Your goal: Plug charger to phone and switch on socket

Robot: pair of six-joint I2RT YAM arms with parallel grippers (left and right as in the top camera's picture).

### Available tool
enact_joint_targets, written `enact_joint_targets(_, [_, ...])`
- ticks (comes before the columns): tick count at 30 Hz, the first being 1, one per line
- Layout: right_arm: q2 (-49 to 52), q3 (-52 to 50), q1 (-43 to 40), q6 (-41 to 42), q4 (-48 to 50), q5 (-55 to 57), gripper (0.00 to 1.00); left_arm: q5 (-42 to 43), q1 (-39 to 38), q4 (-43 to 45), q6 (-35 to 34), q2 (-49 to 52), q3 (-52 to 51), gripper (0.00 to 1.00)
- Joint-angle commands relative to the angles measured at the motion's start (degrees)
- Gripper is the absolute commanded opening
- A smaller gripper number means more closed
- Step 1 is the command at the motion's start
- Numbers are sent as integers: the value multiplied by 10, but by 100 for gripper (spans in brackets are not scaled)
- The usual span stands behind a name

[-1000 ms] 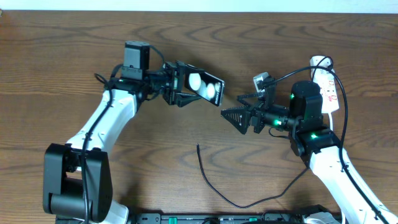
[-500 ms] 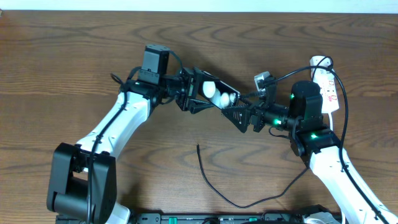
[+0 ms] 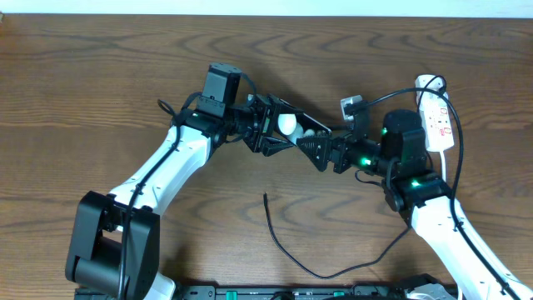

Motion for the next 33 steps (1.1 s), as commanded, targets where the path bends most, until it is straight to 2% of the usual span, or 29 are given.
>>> enact_joint_targets(1, [-2,11,16,12,-2,32,83,-3,-2,5,-6,-13,16,7])
enact_joint_targets(6, [-2,11,29,12,-2,47,75,-2,-2,5,-6,-13,16,8])
enact_joint_targets(14, [-2,11,30,16,-2,49,51,0,-3,5,-6,-13,16,8])
enact_joint_targets(17, [-2,11,30,16,-2,48,45,0,-6,5,-6,-13,16,7])
enact_joint_targets(25, [-2,11,30,16,-2,49,42,0,-24,5,-10,-13,16,7])
enact_joint_targets(28, [-2,11,30,16,-2,51,37,0,-30,5,-12,-13,16,8])
enact_joint_targets(31, [-2,11,30,16,-2,51,36,2,-33,5,-12,-13,16,7])
enact_joint_targets(33, [-2,11,30,16,-2,53,29,2,-34,6,-12,-13,16,7])
